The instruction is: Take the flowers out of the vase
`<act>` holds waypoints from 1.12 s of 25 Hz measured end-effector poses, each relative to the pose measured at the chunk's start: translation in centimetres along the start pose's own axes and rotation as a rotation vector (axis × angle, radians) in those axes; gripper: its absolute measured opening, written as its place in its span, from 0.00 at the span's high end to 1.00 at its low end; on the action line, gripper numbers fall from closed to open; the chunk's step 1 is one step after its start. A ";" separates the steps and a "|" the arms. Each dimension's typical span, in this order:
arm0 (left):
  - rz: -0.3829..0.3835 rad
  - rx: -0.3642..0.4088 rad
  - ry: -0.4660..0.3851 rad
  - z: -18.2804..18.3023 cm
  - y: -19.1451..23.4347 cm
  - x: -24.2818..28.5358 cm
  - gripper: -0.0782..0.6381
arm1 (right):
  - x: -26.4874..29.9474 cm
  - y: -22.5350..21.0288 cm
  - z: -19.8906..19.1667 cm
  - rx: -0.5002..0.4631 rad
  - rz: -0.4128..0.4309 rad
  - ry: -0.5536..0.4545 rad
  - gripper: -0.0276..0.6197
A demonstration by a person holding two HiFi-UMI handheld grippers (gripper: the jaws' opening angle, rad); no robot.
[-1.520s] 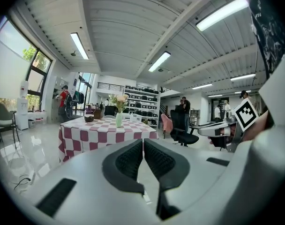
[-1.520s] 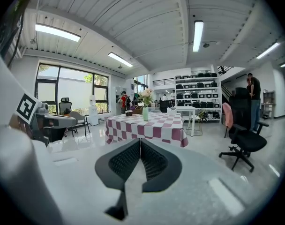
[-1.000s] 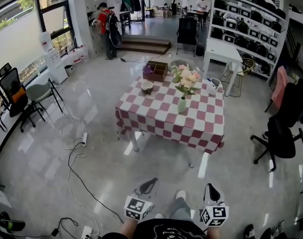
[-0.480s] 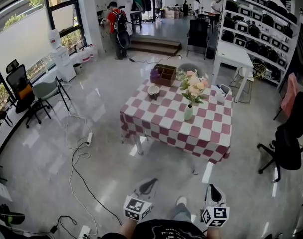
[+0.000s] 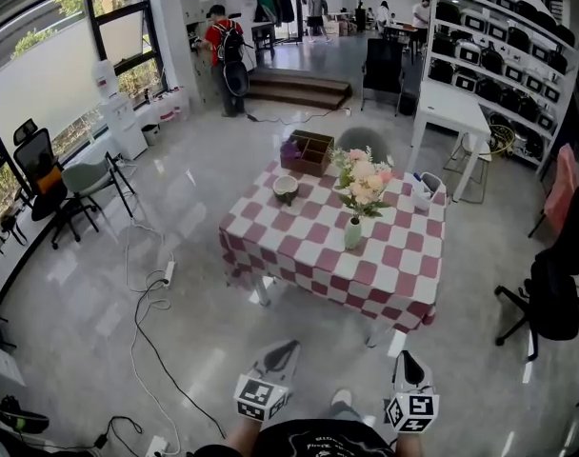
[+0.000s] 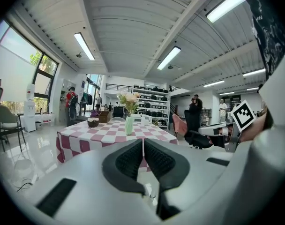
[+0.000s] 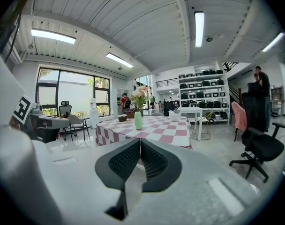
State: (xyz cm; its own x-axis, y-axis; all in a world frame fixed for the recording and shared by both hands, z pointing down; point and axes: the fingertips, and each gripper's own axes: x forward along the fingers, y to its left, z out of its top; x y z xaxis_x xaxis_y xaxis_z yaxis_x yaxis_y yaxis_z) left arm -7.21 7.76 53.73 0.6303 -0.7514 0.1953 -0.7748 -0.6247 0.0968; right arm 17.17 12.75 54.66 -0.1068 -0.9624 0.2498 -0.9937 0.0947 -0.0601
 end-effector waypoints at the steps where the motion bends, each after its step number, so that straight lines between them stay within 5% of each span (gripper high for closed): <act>1: 0.003 -0.002 0.000 0.2 -0.1 0.7 0.86 | 0.5 -0.5 0.3 -0.003 0.006 -0.001 0.95; 28: 0.111 -0.008 0.011 2.3 -1.2 15.2 0.86 | 12.2 -11.2 3.1 -0.027 0.149 0.013 0.95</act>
State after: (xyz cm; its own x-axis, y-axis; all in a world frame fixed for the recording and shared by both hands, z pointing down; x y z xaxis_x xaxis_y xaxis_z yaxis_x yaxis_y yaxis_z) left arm 3.43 -3.44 54.34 0.5397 -0.8137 0.2159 -0.8404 -0.5357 0.0817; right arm 27.08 -0.81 55.34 -0.2535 -0.9338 0.2525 -0.9673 0.2432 -0.0716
